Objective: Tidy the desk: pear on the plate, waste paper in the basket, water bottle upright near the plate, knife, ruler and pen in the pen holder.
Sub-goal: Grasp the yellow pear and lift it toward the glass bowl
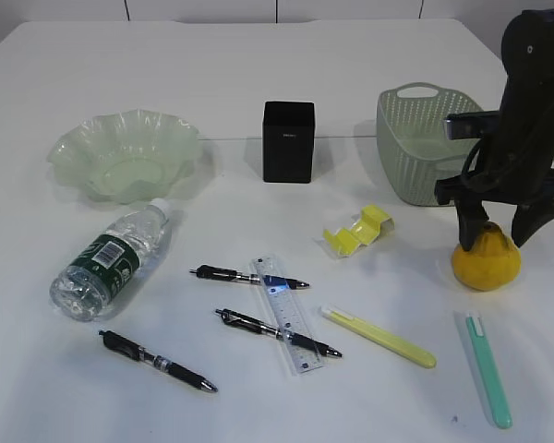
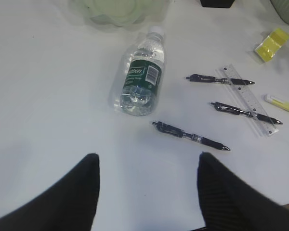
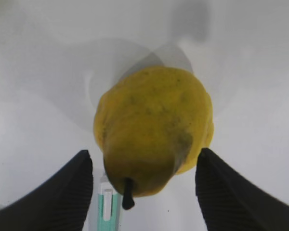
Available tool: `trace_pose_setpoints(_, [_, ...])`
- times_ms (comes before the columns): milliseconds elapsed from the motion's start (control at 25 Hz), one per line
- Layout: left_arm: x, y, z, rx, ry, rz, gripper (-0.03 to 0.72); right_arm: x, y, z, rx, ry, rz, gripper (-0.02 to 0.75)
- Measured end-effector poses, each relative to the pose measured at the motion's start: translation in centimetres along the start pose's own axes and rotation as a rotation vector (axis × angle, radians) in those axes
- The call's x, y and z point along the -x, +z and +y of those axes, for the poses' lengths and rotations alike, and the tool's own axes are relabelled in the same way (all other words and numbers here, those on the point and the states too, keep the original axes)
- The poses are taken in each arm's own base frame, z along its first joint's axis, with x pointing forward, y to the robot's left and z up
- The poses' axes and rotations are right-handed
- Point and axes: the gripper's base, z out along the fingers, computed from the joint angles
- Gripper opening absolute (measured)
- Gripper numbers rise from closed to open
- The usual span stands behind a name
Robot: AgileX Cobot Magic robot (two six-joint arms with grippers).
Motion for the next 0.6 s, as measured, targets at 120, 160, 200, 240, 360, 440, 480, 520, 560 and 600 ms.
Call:
trace_pose_setpoints(120, [0.00,0.00,0.00,0.000,0.000,0.000,0.455,-0.02,0.00,-0.02,-0.002,-0.001,0.002,0.495])
trace_pose_setpoints(160, [0.00,0.00,0.00,0.000,0.000,0.000,0.455,-0.03,0.00,-0.02,-0.002,-0.001,0.004,0.495])
trace_pose_setpoints(200, [0.00,0.00,0.00,0.000,0.000,0.000,0.455,-0.03,0.00,-0.03,-0.004,-0.001,0.003,0.495])
trace_pose_setpoints(240, [0.00,0.00,0.00,0.000,0.000,0.000,0.455,-0.04,0.00,-0.04,-0.004,-0.001,0.004,0.495])
trace_pose_setpoints(360, [0.00,0.00,0.00,0.000,0.000,0.000,0.455,-0.04,0.00,-0.05,-0.006,-0.002,0.004,0.495])
trace_pose_setpoints(440, [0.00,0.00,0.00,0.000,0.000,0.000,0.455,-0.04,0.00,-0.05,-0.006,-0.002,0.004,0.494])
trace_pose_setpoints(480, [0.02,0.00,0.00,-0.001,0.000,-0.002,0.455,-0.03,0.00,-0.07,-0.007,-0.003,0.004,0.492])
trace_pose_setpoints(520, [0.02,0.00,0.00,-0.001,0.000,-0.002,0.455,-0.03,0.00,-0.07,-0.007,-0.003,0.004,0.486])
trace_pose_setpoints(560, [0.02,0.00,0.00,-0.001,0.000,-0.002,0.455,-0.02,0.00,-0.06,-0.007,-0.003,0.002,0.472])
trace_pose_setpoints(600, [0.02,0.00,0.00,-0.001,0.000,-0.002,0.455,0.00,0.00,-0.06,-0.007,-0.003,0.000,0.454])
